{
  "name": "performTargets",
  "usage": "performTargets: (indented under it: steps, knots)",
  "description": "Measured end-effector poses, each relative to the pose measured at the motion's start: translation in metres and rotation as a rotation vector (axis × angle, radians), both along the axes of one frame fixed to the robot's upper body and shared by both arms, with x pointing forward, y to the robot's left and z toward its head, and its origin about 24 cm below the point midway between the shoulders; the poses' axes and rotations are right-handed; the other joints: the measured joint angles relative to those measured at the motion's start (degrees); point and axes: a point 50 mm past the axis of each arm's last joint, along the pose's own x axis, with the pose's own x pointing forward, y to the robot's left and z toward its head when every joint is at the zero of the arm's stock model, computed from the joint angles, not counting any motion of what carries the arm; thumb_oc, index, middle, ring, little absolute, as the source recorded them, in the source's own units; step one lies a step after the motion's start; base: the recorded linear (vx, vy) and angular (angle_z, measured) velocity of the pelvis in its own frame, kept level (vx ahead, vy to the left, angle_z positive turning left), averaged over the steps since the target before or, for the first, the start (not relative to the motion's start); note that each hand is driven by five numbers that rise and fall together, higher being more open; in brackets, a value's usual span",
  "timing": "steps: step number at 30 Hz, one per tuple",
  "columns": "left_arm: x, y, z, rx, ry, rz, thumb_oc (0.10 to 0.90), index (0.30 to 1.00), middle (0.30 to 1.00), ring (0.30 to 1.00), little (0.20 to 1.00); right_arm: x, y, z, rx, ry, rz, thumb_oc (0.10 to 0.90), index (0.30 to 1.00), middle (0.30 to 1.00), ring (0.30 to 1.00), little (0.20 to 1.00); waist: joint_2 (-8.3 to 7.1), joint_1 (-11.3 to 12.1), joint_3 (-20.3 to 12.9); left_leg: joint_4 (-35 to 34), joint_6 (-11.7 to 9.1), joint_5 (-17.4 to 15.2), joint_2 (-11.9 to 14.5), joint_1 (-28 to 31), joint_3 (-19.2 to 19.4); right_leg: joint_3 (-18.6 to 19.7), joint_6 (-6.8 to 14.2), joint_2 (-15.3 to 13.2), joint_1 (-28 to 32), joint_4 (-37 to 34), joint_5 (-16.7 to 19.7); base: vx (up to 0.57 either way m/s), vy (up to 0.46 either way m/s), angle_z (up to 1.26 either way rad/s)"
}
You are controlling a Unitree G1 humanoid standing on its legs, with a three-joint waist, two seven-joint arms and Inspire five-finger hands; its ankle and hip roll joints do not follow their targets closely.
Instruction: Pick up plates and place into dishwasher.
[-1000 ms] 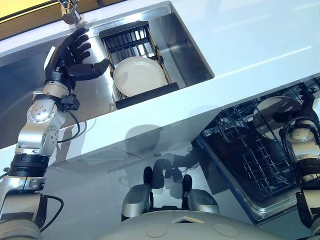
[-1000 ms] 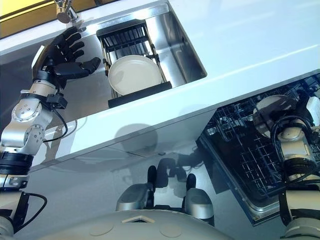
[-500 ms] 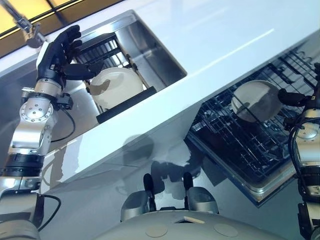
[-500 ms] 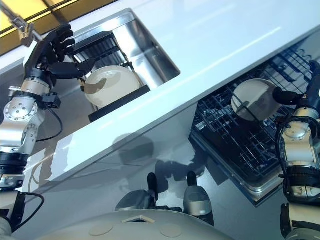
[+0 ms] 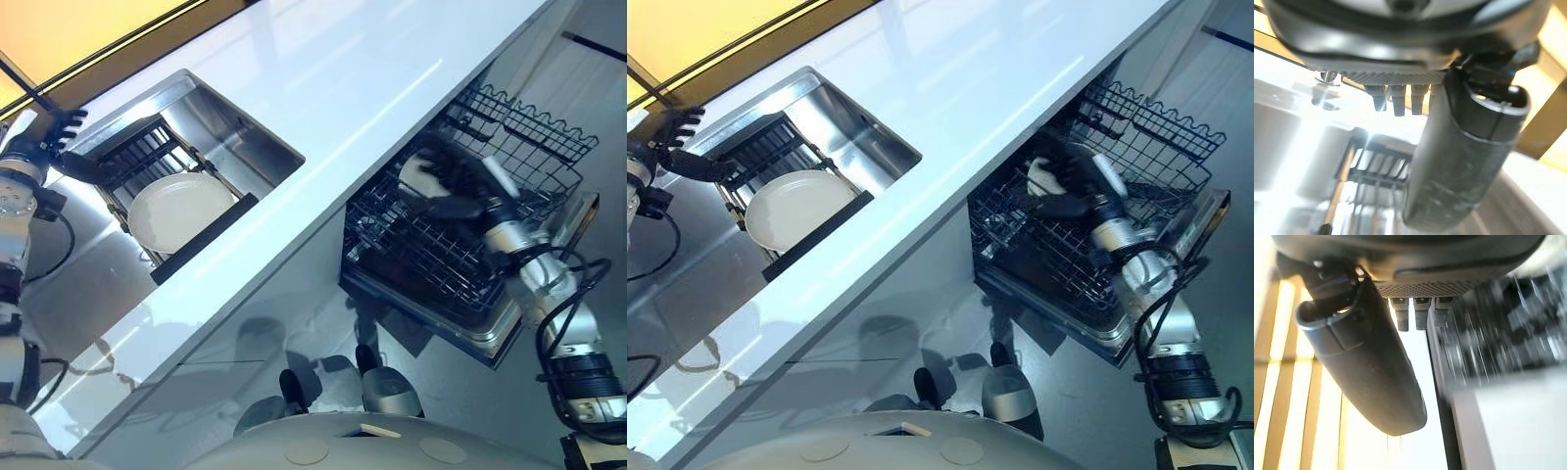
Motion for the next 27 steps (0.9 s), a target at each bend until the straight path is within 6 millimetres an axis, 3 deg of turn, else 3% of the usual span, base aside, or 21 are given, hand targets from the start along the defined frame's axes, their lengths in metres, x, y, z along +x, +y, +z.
performTargets:
  steps: [5,13,17,27]
  knots:
    - [-0.001,0.006,-0.003,-0.028,0.138,0.023,0.8,0.9,0.9,0.9,0.9,-0.004,0.009,-0.006,-0.014,0.039,0.117,0.8,0.9,0.9,0.9,0.9,-0.36,-1.3,-0.24,0.05,0.36,-0.11,-0.34,-0.54,1.52,1.1,0.25,-0.17,-1.68,0.97,0.15,0.0,0.061,-0.18]
    - [-0.003,-0.003,-0.024,-0.148,0.359,-0.036,0.8,0.9,0.9,0.9,0.9,-0.012,-0.004,-0.012,-0.097,0.079,0.093,0.8,0.9,0.9,0.9,0.9,-0.62,-4.14,-0.38,-0.04,0.38,-0.43,-0.52,-0.38,2.88,1.55,0.43,-0.15,-2.45,1.57,0.28,0.0,0.036,-0.09]
    - [-0.003,-0.008,-0.034,-0.203,0.422,-0.063,0.8,0.9,0.9,0.9,0.9,-0.017,-0.006,-0.018,-0.098,0.105,0.075,0.8,0.9,0.9,0.9,0.9,-0.6,-4.3,-0.37,-0.03,0.43,-0.39,-0.55,-0.49,2.91,1.89,0.43,-0.09,-2.96,1.9,0.28,0.01,0.006,-0.05]
    - [-0.006,-0.01,-0.037,-0.297,0.456,-0.068,0.8,0.9,0.9,0.9,0.9,-0.02,-0.008,-0.023,-0.133,0.117,0.072,0.8,0.9,0.9,0.9,0.9,-0.38,-4.0,-0.44,-0.03,0.62,-0.23,-0.53,-0.49,2.8,1.83,0.43,-0.11,-2.98,1.94,0.28,0.0,-0.007,0.0]
